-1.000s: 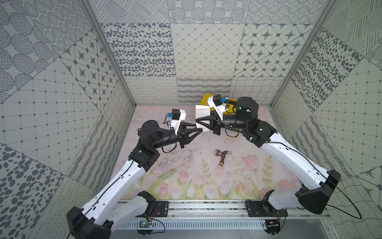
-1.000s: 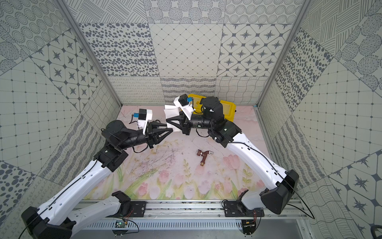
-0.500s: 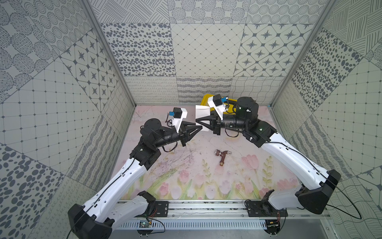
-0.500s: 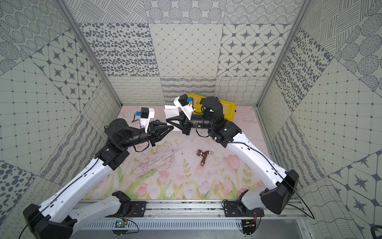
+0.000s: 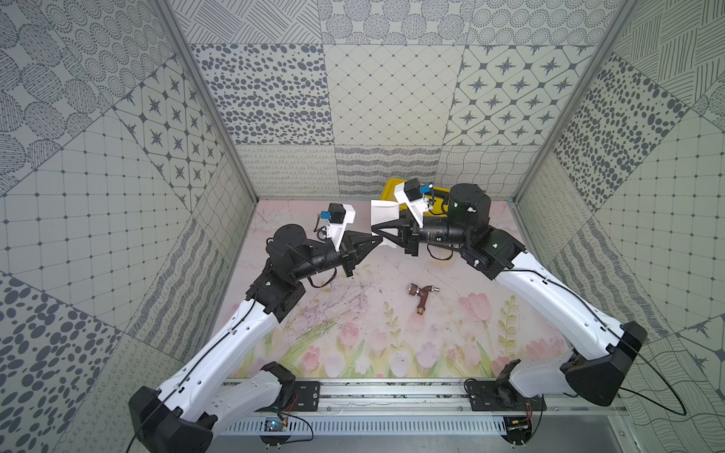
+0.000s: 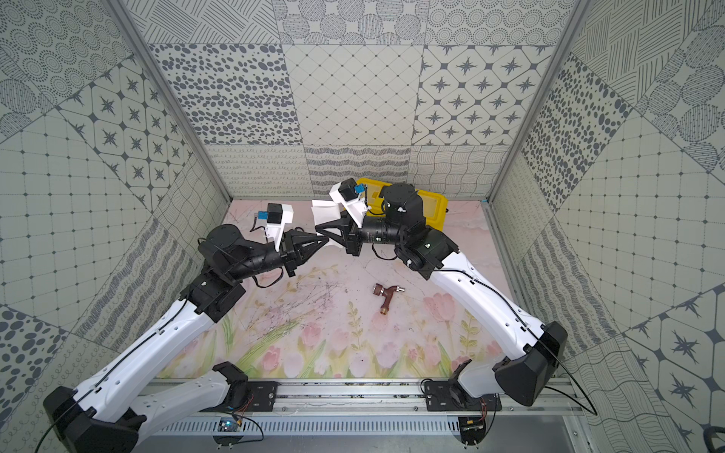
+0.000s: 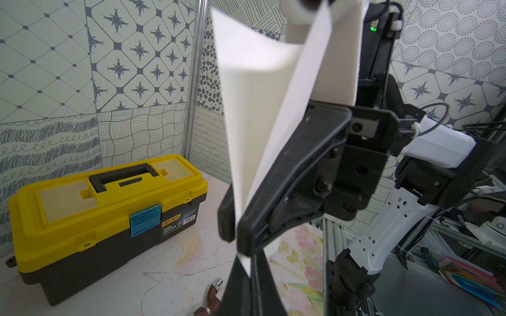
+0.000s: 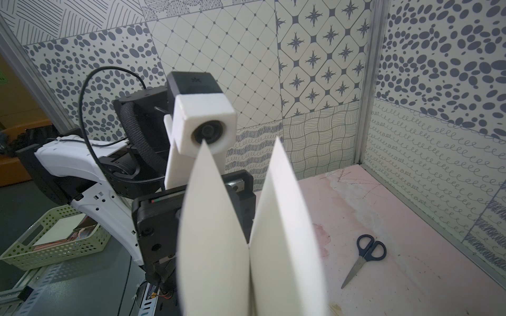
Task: Fold the square paper along the opposite sides
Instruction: Fold the paper.
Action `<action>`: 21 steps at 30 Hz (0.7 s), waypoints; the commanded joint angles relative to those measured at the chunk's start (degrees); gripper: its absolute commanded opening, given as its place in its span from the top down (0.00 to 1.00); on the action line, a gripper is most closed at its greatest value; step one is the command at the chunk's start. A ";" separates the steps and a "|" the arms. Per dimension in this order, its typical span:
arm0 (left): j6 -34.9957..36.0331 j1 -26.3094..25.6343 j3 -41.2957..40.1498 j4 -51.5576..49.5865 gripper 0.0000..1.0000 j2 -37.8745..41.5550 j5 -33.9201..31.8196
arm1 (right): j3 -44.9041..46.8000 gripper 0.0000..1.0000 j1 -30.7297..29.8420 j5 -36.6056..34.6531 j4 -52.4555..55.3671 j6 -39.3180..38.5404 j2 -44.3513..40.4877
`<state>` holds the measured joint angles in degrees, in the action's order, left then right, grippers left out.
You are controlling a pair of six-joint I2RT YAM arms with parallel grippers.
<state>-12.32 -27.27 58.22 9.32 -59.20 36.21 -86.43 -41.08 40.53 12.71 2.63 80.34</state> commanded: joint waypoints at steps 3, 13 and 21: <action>0.78 -0.07 0.28 1.05 1.00 0.54 0.80 | -0.79 0.88 0.12 0.38 -1.20 0.38 0.19; 1.06 -0.07 -0.67 1.68 1.00 0.97 1.57 | -0.54 0.60 0.12 -0.23 -0.81 0.01 -0.78; 1.86 -0.11 -2.16 3.40 1.00 3.46 7.18 | 0.47 0.39 3.44 2.58 -0.85 -0.16 -4.34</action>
<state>-11.81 -27.27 56.38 9.56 -56.95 38.13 -86.32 -39.07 41.12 13.63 2.17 78.59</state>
